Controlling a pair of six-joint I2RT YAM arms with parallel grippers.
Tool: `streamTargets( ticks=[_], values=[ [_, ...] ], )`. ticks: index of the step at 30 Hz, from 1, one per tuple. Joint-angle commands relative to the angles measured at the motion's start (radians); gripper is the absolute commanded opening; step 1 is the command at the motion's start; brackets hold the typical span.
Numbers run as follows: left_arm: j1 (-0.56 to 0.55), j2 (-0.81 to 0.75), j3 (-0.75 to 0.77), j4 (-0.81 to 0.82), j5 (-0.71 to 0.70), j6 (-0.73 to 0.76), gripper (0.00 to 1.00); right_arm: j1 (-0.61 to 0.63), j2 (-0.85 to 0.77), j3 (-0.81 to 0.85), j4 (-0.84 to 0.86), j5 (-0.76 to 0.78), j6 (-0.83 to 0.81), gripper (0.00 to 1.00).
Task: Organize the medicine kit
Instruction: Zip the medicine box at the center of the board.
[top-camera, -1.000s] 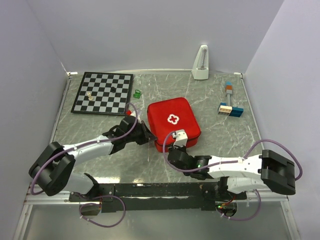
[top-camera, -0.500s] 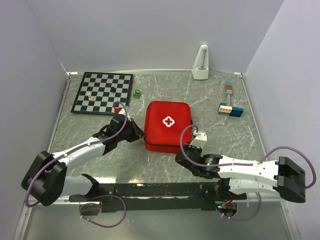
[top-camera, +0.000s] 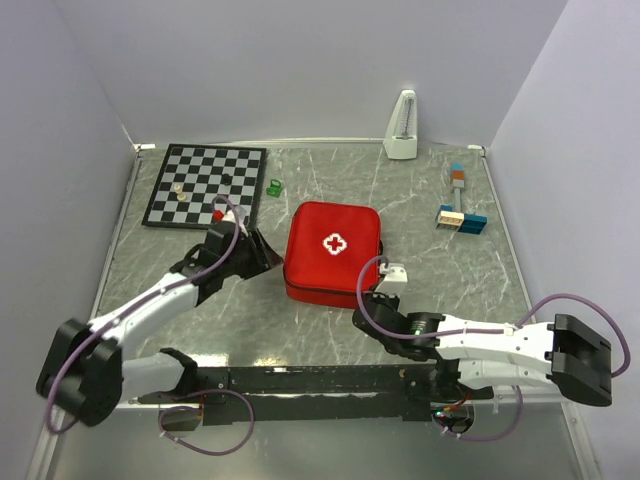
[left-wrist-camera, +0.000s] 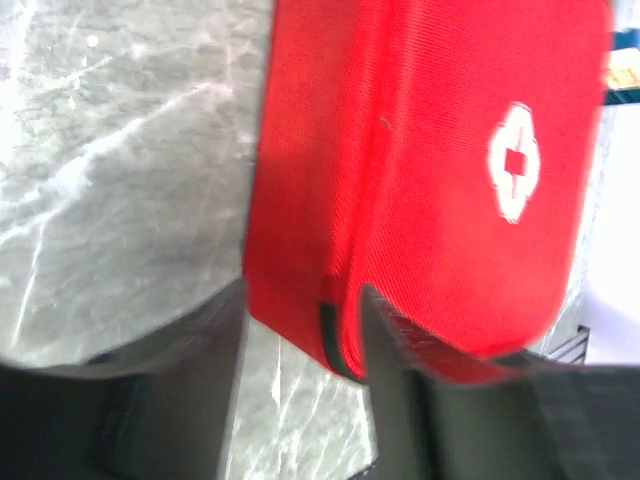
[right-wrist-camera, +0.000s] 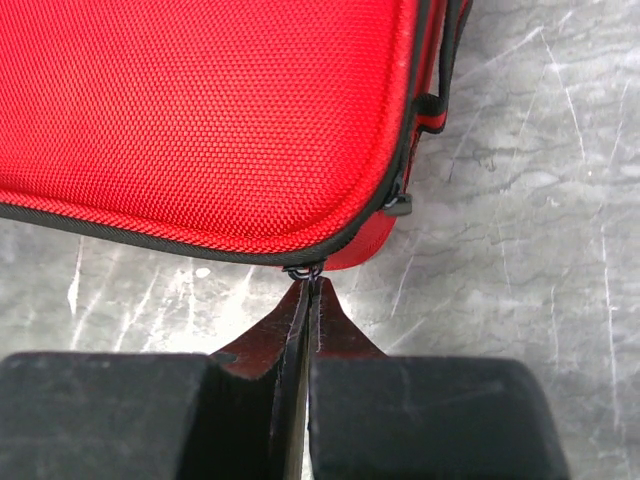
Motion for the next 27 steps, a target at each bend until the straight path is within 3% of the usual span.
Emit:
streamTargets(
  ticks=[1, 6, 12, 24, 27],
  values=[
    [-0.065, -0.166, 0.038, -0.082, -0.033, -0.005, 0.61, 0.011, 0.033, 0.021, 0.076, -0.036, -0.105, 0.0],
    [-0.271, -0.221, -0.013, -0.017, -0.083, -0.153, 0.73, 0.026, 0.091, 0.038, 0.179, -0.067, -0.174, 0.0],
    [-0.443, -0.06, -0.001, 0.059, -0.163, -0.242, 0.76, 0.055, 0.139, 0.067, 0.244, -0.107, -0.231, 0.0],
    [-0.472, 0.098, 0.01, 0.177, -0.344, -0.39, 0.79, 0.118, 0.179, 0.097, 0.313, -0.124, -0.266, 0.0],
    [-0.472, 0.153, 0.027, 0.178, -0.36, -0.407, 0.72, 0.129, 0.197, 0.105, 0.311, -0.126, -0.265, 0.0]
  ],
)
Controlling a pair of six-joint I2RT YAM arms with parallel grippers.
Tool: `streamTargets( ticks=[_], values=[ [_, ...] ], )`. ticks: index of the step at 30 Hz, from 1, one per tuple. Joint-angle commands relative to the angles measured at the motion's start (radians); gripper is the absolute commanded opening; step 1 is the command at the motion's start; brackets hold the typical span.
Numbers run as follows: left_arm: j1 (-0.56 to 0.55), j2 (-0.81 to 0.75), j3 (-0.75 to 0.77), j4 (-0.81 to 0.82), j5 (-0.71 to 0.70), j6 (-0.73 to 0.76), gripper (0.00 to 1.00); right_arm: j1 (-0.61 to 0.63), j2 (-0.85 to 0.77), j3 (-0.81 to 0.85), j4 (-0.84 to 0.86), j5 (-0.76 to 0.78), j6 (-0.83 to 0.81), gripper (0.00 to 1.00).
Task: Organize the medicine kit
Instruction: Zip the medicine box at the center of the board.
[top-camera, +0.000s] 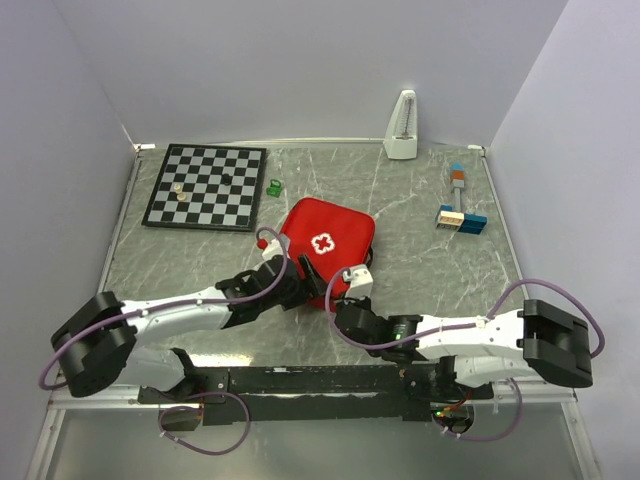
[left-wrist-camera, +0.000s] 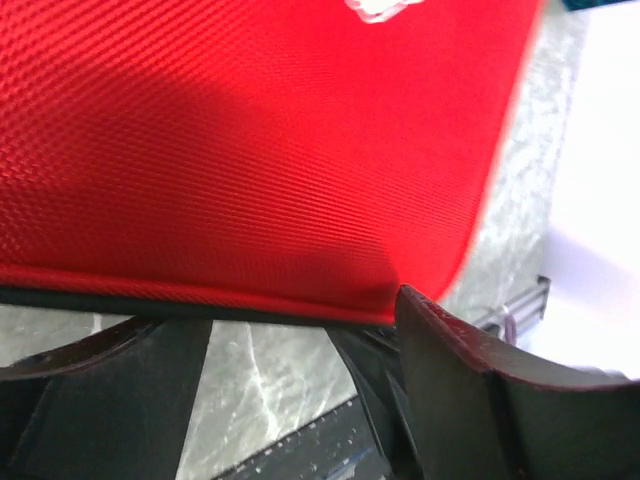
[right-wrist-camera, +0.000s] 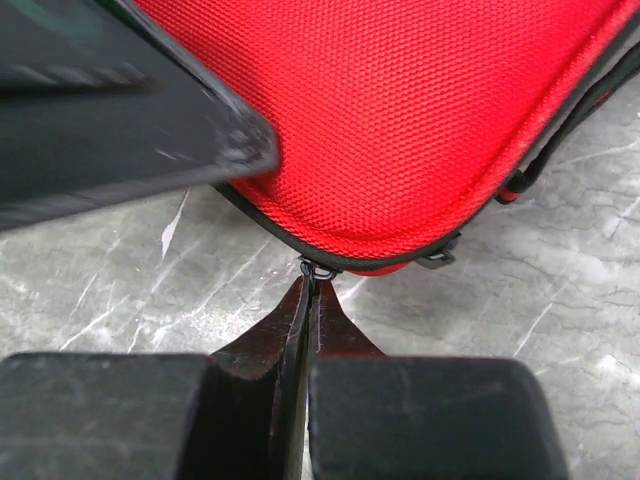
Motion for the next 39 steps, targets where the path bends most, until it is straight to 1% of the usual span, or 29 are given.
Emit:
streamTargets(
  ticks=[1, 2, 3, 4, 6, 8, 12, 17, 23, 26, 31, 33, 34, 35, 37, 39],
  values=[
    [-0.003, 0.075, 0.048, 0.03, -0.083, -0.061, 0.65, 0.03, 0.022, 0.055, 0.053, -0.039, -0.006, 0.0],
    [-0.003, 0.089, 0.054, 0.011, -0.087, -0.061, 0.53, 0.032, 0.021, 0.055, 0.053, -0.037, -0.006, 0.0],
    [-0.004, 0.094, 0.053, -0.006, -0.093, -0.062, 0.37, 0.033, 0.019, 0.052, 0.053, -0.036, -0.004, 0.0],
    [-0.003, 0.093, 0.042, -0.016, -0.104, -0.068, 0.28, 0.033, 0.016, 0.047, 0.05, -0.031, -0.004, 0.0],
    [0.004, 0.073, 0.021, -0.026, -0.133, -0.07, 0.13, 0.033, 0.005, 0.04, 0.049, -0.025, -0.009, 0.0],
    [0.02, 0.048, 0.007, -0.072, -0.162, -0.059, 0.01, 0.033, -0.011, 0.026, 0.044, -0.017, -0.015, 0.0],
    [0.091, 0.016, -0.016, -0.09, -0.152, -0.016, 0.01, 0.033, -0.041, 0.006, 0.032, -0.01, -0.026, 0.0],
    [0.155, -0.018, -0.013, -0.122, -0.178, 0.034, 0.01, 0.033, -0.067, -0.013, -0.004, 0.001, -0.012, 0.0],
    [0.241, -0.045, -0.03, -0.118, -0.176, 0.087, 0.01, 0.033, -0.117, -0.051, -0.033, 0.001, 0.005, 0.0],
    [0.27, -0.039, -0.027, -0.11, -0.158, 0.111, 0.01, 0.032, -0.121, -0.059, -0.059, 0.006, 0.016, 0.0],
    [0.287, -0.038, -0.011, -0.112, -0.149, 0.14, 0.01, 0.033, -0.11, -0.053, -0.093, 0.022, 0.039, 0.0],
    [0.298, -0.047, -0.01, -0.098, -0.118, 0.154, 0.01, 0.032, -0.127, -0.059, -0.067, 0.009, 0.005, 0.0],
    [0.3, -0.058, -0.011, -0.09, -0.101, 0.162, 0.01, 0.033, -0.145, -0.066, -0.027, -0.004, -0.027, 0.0],
    [0.3, -0.067, -0.013, -0.08, -0.086, 0.172, 0.07, 0.033, -0.162, -0.077, -0.014, -0.019, -0.053, 0.1],
    [0.301, -0.108, -0.01, -0.076, -0.057, 0.197, 0.3, 0.033, -0.211, -0.091, 0.053, -0.045, -0.09, 0.37],
    [0.298, -0.153, -0.005, -0.099, -0.057, 0.214, 0.51, 0.033, -0.249, -0.077, 0.053, -0.074, -0.124, 0.61]
  ],
)
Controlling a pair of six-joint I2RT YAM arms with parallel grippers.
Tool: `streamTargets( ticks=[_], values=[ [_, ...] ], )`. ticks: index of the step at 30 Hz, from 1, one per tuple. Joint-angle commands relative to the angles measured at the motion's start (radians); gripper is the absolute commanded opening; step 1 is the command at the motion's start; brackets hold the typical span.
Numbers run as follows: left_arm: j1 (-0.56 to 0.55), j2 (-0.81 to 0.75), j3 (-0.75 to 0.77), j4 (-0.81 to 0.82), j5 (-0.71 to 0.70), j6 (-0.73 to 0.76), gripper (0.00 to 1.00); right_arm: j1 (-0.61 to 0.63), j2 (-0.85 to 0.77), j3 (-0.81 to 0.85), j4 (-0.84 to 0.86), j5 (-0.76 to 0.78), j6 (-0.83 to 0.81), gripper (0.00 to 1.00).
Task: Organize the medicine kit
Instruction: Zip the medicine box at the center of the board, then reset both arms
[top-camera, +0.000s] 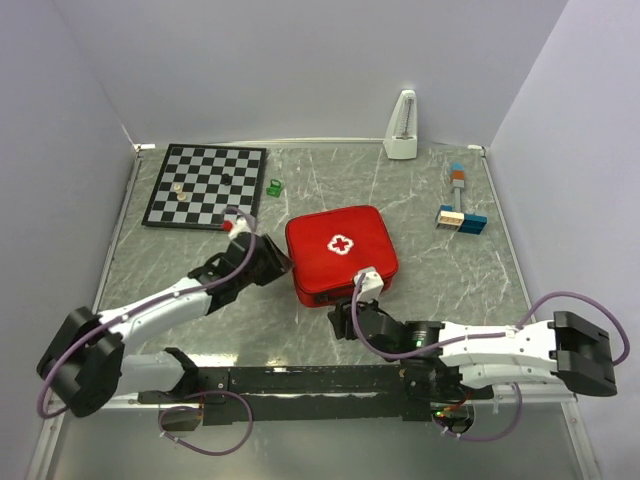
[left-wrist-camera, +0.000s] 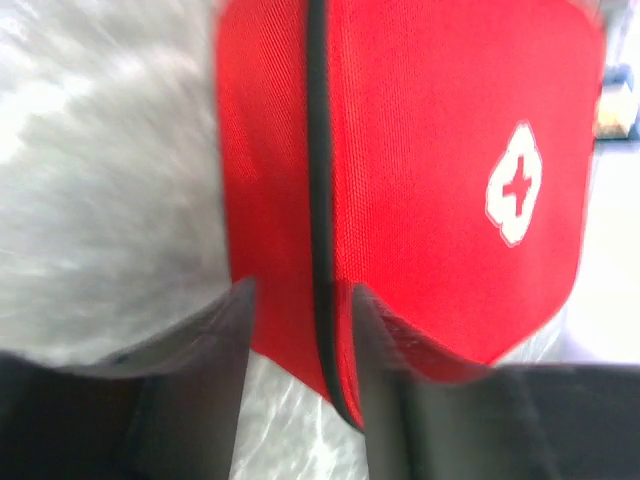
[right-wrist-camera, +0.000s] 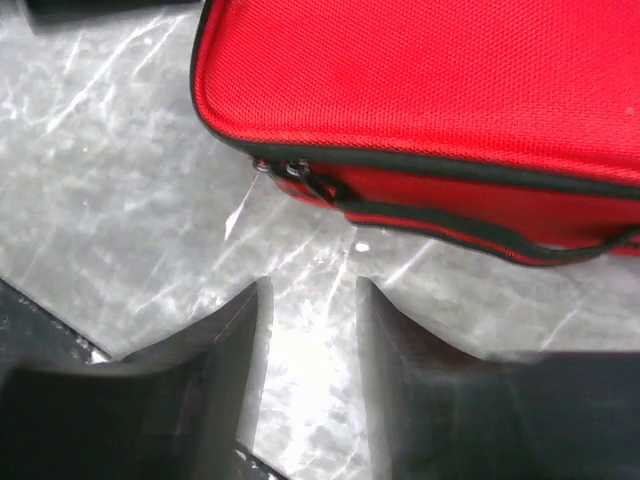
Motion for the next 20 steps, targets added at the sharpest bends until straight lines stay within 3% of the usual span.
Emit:
streamTargets(
  ticks=[1, 2, 3, 8, 14, 20],
  values=[
    [0.041, -0.118, 0.01, -0.063, -0.123, 0.098, 0.58, 0.003, -0.096, 0.006, -0.017, -0.054, -0.115, 0.79],
    [0.041, -0.148, 0.016, -0.084, -0.132, 0.11, 0.66, 0.003, -0.108, 0.031, -0.04, -0.064, -0.126, 0.92],
    [0.042, -0.18, 0.026, -0.121, -0.149, 0.122, 0.76, 0.005, -0.117, 0.06, -0.063, -0.065, -0.138, 0.97],
    [0.041, -0.342, 0.032, -0.206, -0.253, 0.188, 0.98, -0.039, -0.209, 0.109, -0.183, 0.004, -0.142, 1.0],
    [0.057, -0.489, -0.034, -0.24, -0.327, 0.155, 0.96, -0.286, -0.38, 0.097, -0.303, -0.065, -0.137, 1.0],
    [0.056, -0.463, -0.004, -0.296, -0.38, 0.09, 0.96, -0.322, -0.412, 0.143, -0.361, -0.033, -0.174, 1.0]
  ],
)
